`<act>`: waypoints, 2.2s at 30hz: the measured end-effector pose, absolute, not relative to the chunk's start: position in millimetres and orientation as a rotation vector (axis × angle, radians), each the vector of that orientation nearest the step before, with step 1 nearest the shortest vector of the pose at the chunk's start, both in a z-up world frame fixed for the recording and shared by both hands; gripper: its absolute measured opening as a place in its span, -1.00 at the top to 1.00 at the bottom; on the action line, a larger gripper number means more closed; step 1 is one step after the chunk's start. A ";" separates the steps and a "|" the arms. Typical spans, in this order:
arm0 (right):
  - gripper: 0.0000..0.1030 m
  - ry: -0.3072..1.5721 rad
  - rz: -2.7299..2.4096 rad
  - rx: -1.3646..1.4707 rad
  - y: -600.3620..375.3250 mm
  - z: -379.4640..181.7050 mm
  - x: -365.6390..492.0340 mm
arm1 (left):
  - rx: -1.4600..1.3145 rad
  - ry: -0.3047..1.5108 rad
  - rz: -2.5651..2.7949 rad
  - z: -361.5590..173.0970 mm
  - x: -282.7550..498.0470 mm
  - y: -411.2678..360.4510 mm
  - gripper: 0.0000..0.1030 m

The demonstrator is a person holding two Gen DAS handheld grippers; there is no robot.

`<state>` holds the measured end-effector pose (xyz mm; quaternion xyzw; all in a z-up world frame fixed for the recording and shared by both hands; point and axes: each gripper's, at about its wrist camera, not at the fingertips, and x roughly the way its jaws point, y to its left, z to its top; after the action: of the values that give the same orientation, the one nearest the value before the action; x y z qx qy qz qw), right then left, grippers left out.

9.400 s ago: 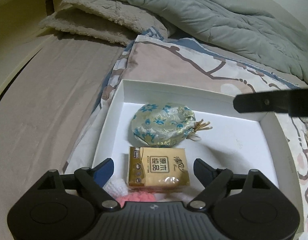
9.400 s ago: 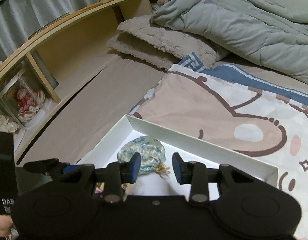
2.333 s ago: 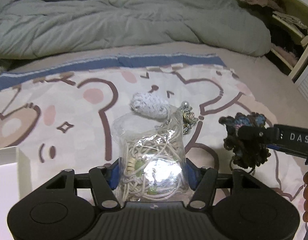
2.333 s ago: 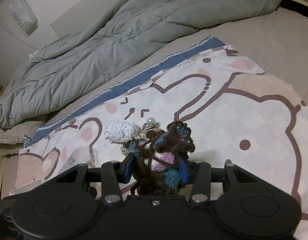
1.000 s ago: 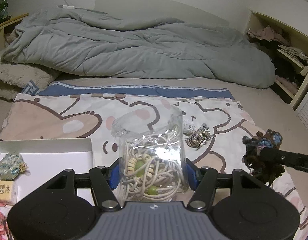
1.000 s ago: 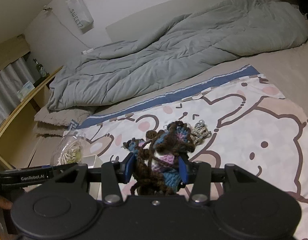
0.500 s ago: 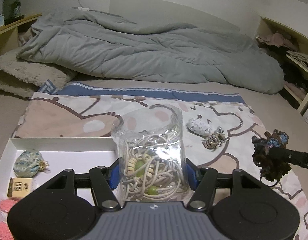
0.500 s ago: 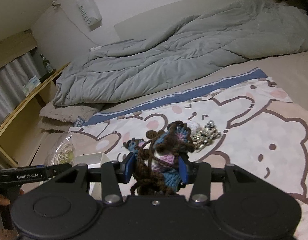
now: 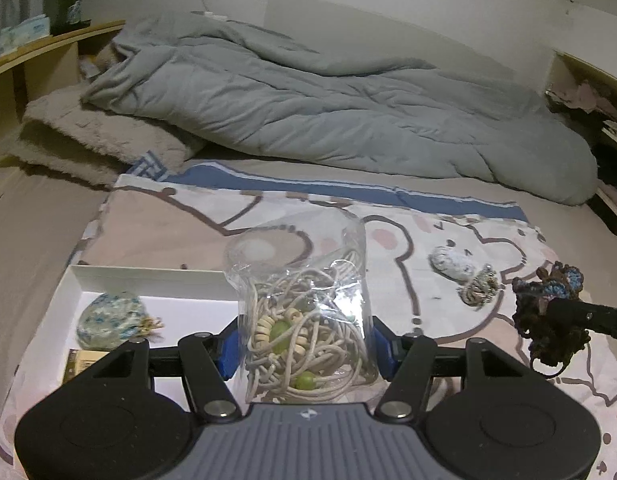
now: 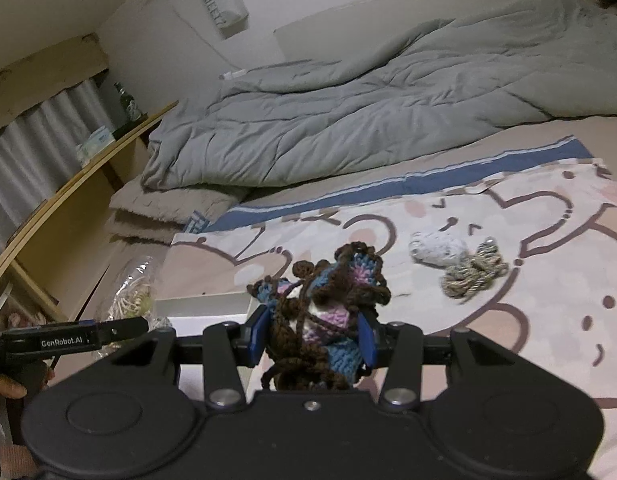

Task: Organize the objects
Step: 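Carry the cable bag and crocheted doll with both tools over the white box, then lower the cable bag and doll into the box and open both tools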

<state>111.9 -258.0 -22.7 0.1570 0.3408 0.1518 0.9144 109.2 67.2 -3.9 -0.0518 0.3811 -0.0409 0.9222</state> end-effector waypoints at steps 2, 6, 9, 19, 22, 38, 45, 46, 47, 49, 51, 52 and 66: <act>0.10 0.709 0.324 0.319 -251.5 -24.0 115.8 | -0.109 0.781 -0.079 -5.6 109.8 75.3 -0.22; 0.10 0.718 0.338 0.316 -238.1 -27.4 124.5 | -0.112 0.783 -0.071 -11.4 112.8 89.2 -0.22; 0.10 0.726 0.347 0.318 -228.2 -30.5 131.1 | -0.126 0.801 -0.066 -21.5 119.0 99.5 -0.22; 0.10 0.754 0.399 0.329 -187.5 -43.1 152.6 | -0.127 0.903 -0.064 -62.0 151.5 123.4 -0.22; 0.10 0.765 0.422 0.311 -173.8 -46.2 158.0 | -0.103 0.934 -0.056 -73.8 155.9 129.7 -0.22; 0.10 0.831 0.529 0.262 -93.6 -71.2 200.1 | -0.104 0.889 -0.060 -98.4 186.2 140.2 -0.24; -0.39 0.825 0.550 0.243 -75.9 -81.3 216.8 | -0.071 0.921 0.016 -105.8 191.6 149.6 -0.86; -0.48 0.826 0.527 0.248 -75.7 -82.4 217.5 | -0.074 0.930 0.018 -106.1 190.6 151.7 -0.86; -0.48 0.825 0.519 0.254 -76.3 -83.2 217.6 | -0.075 0.936 0.022 -106.2 189.7 153.6 -0.86; -0.46 0.841 0.529 0.257 -76.8 -85.1 218.2 | -0.072 0.937 0.027 -105.8 187.5 156.4 -0.86; -0.46 0.846 0.525 0.243 -77.0 -84.6 216.6 | -0.073 0.936 0.030 -103.9 185.0 158.1 -0.86; -0.46 0.844 0.525 0.235 -77.1 -83.8 215.6 | -0.074 0.936 0.030 -103.1 184.1 158.3 -0.86; -0.46 0.841 0.521 0.202 -88.6 -73.6 194.5 | -0.057 0.924 0.017 -80.5 159.9 148.9 -0.86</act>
<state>194.5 -88.6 -73.6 0.0970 0.4029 0.2496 0.8752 159.9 148.9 -80.5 -0.0276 0.4456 0.0080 0.8948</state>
